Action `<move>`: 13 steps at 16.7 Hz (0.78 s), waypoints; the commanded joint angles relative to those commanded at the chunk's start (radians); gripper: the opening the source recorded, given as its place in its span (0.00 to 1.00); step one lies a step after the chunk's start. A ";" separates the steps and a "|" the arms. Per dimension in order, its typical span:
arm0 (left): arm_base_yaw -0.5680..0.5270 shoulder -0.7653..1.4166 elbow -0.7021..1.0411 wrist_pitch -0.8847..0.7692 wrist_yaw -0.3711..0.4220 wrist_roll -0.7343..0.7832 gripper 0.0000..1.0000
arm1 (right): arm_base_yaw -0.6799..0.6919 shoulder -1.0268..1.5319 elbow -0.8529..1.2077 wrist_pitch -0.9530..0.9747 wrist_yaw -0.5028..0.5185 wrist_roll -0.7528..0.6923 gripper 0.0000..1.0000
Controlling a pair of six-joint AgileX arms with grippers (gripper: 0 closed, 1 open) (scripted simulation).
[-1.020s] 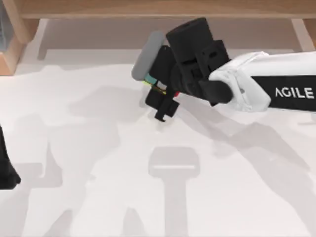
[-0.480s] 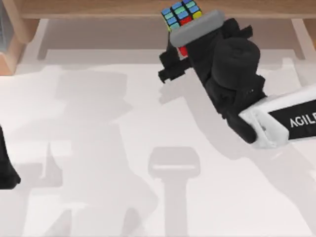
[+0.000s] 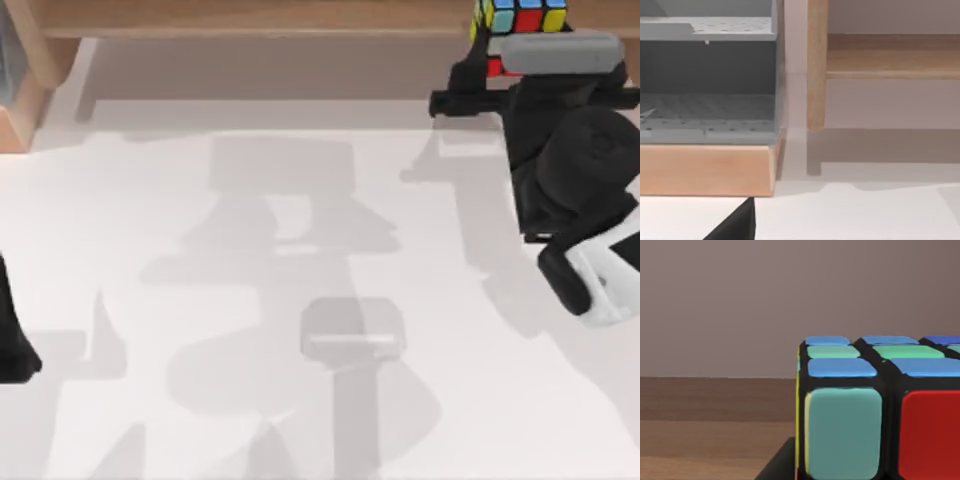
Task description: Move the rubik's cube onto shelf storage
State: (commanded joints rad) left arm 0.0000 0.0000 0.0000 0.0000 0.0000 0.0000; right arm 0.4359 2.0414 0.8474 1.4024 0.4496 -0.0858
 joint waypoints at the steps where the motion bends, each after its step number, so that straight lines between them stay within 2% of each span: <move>1: 0.000 0.000 0.000 0.000 0.000 0.000 1.00 | -0.007 0.003 -0.005 0.013 0.004 0.008 0.00; 8: 0.000 0.000 0.000 0.000 0.000 0.000 1.00 | -0.004 0.002 0.001 0.010 0.002 0.009 0.00; 13: 0.000 0.000 0.000 0.000 0.000 0.000 1.00 | -0.039 0.044 0.137 -0.062 -0.025 0.016 0.00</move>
State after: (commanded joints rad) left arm 0.0000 0.0000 0.0000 0.0000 0.0000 0.0000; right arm 0.3966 2.0859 0.9844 1.3403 0.4241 -0.0699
